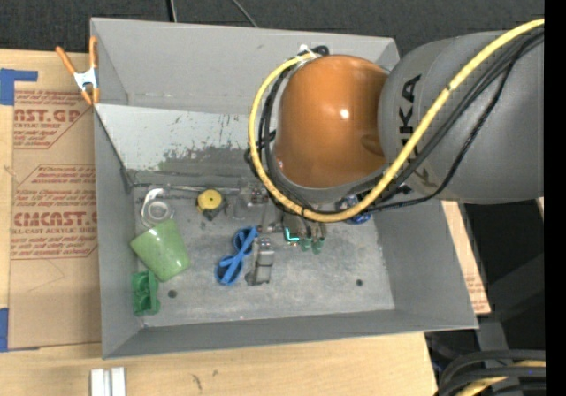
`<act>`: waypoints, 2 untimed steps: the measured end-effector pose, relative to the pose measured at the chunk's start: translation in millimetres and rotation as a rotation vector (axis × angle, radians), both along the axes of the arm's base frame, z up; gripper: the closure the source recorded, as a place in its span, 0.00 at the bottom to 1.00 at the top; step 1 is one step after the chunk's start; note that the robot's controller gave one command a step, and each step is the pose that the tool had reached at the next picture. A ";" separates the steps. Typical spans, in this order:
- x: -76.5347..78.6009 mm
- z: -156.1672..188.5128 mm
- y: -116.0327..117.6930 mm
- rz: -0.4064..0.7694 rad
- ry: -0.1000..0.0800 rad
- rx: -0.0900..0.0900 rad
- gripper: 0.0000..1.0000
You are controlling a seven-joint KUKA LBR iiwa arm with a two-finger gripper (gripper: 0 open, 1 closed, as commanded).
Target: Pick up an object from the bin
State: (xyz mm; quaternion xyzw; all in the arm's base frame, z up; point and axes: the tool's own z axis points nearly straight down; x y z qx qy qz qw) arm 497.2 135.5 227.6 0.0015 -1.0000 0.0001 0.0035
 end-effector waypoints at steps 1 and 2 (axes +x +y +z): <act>29.1 -121.0 -8.8 0.528 -0.004 0.003 0.00; 29.6 -119.6 -8.4 0.527 -0.006 0.004 1.00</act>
Offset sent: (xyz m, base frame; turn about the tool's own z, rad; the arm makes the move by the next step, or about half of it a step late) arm 0.0301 -0.0092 -0.1189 -0.5276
